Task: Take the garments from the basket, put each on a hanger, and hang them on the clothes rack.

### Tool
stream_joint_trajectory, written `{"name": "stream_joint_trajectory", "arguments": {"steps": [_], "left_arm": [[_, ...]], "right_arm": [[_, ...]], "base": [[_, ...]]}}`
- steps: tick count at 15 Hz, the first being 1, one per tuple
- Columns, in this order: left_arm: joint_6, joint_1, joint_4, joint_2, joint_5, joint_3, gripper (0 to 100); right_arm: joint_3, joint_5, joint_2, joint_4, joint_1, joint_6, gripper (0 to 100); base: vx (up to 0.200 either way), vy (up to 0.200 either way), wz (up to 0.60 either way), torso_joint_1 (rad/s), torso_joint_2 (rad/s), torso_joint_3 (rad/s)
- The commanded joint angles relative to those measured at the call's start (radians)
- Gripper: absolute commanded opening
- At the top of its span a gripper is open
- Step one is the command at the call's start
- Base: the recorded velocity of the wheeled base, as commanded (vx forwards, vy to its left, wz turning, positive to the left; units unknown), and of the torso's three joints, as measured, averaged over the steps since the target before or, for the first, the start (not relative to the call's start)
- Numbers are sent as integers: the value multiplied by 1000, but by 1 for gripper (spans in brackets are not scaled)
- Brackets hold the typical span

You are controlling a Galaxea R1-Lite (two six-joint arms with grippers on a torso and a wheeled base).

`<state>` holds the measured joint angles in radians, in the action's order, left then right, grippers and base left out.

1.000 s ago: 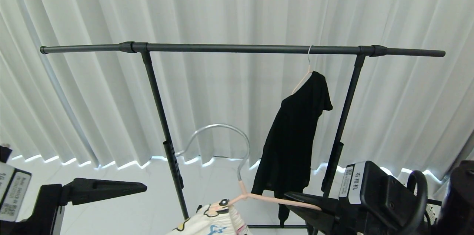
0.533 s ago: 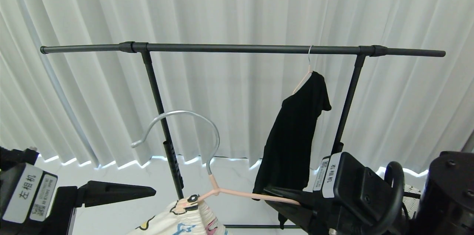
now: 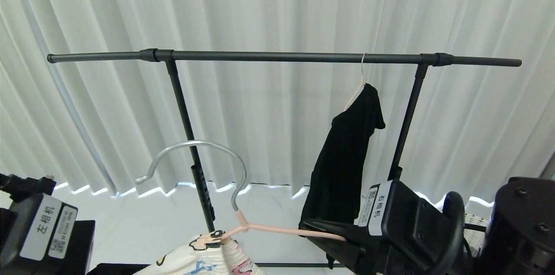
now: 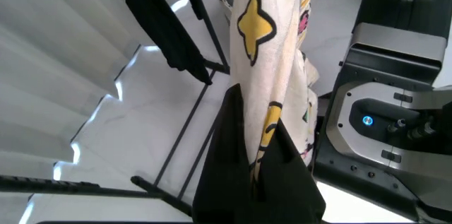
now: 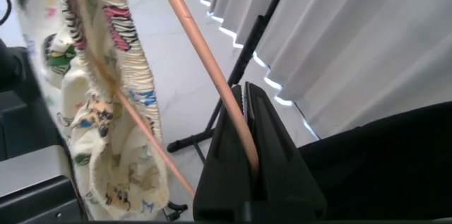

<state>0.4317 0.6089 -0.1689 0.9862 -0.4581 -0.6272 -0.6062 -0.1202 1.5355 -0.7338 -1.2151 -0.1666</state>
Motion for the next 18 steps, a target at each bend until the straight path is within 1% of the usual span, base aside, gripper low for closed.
{"name": "stream_joint_trajectory", "arguments": {"steps": [1, 2, 3, 5, 6, 7, 9, 11, 13, 15, 16, 18], "left_arm": [[-1, 0, 0, 3, -1, 1, 0], [-2, -1, 2, 5, 1, 9, 0], [-1, -3, 2, 6, 1, 15, 0], [-1, -9, 2, 0, 4, 31, 0], [-1, -29, 2, -7, 4, 40, 0], [-1, -58, 2, -21, 4, 49, 0], [7, -136, 2, -27, 7, 61, 0], [16, -253, 12, -26, 36, 77, 0], [18, -314, 69, -27, 44, 89, 0], [9, -328, 115, -29, 44, 86, 0], [9, -330, 134, -27, 44, 81, 0], [9, -328, 151, -29, 42, 77, 0]], "right_arm": [[2, 1, 5, -1, 0, -1, 0], [3, -1, 6, -1, 0, -7, 0], [5, -6, 6, -1, 0, -11, 100], [8, -41, 6, -1, 3, -11, 100], [8, -70, 5, -1, 16, -11, 100], [16, -82, 0, -1, 42, -11, 100], [32, -81, -8, -1, 49, -11, 100], [54, -76, -9, -1, 46, -11, 100], [72, -53, -5, 1, 35, -11, 100], [74, -15, 12, 2, 32, -7, 100], [69, -15, 28, 2, 31, -1, 100], [59, -15, 54, 2, 31, 41, 100]], "base": [[0, 0, 0, 0, 0, 0], [0, 0, 0, 0, 0, 0], [0, 0, 0, 0, 0, 0], [0, 0, 0, 0, 0, 0], [0, 0, 0, 0, 0, 0], [0, 0, 0, 0, 0, 0], [0, 0, 0, 0, 0, 0], [0, 0, 0, 0, 0, 0], [0, 0, 0, 0, 0, 0], [0, 0, 0, 0, 0, 0], [0, 0, 0, 0, 0, 0], [0, 0, 0, 0, 0, 0]]}}
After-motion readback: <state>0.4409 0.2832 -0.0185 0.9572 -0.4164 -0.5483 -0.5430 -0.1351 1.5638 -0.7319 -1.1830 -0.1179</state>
